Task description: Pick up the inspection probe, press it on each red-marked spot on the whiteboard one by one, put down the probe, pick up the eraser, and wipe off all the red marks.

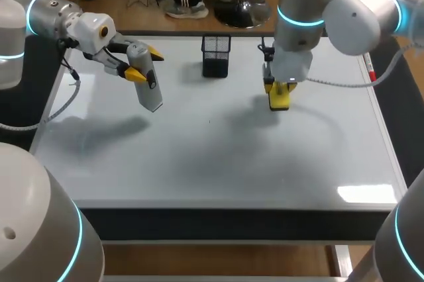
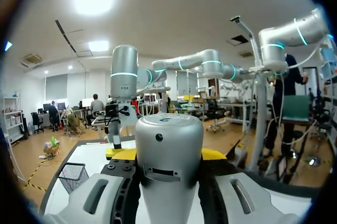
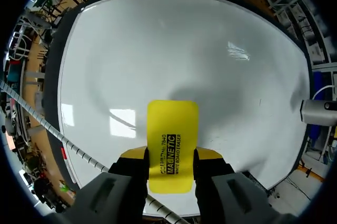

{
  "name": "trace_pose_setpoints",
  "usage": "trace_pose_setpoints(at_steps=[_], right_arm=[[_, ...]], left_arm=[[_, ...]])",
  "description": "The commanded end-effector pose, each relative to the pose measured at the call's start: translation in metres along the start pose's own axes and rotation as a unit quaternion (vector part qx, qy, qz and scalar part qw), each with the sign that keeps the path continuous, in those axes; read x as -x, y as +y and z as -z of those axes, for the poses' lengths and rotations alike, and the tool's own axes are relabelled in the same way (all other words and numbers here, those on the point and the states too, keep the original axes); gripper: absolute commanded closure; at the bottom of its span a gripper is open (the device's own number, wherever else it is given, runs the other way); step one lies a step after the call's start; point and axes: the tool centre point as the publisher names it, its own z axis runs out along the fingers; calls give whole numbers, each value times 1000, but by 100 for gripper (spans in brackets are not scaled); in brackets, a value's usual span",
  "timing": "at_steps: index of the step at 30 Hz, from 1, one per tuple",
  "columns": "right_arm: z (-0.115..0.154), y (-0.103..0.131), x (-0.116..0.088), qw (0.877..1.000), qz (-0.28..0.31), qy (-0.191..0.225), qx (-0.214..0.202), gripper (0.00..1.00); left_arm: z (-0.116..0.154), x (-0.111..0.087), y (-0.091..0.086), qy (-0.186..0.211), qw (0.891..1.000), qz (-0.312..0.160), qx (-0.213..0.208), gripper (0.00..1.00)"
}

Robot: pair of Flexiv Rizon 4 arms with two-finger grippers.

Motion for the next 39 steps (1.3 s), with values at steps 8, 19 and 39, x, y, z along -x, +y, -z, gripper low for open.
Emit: trace_pose_setpoints(at_steps=[8,19,39], right_arm=[[-18,-78,8,999,-3,12,34,100],[-27,-113,9,999,-17,6,40,100],[-42,-125,7,999,-20,14,41,100]], left_arm=[[-1,-1,-2,-1,1000,0,1,100],[-1,-1,-2,-1,1000,0,1,100],[-1,-1,-2,-1,1000,0,1,100]])
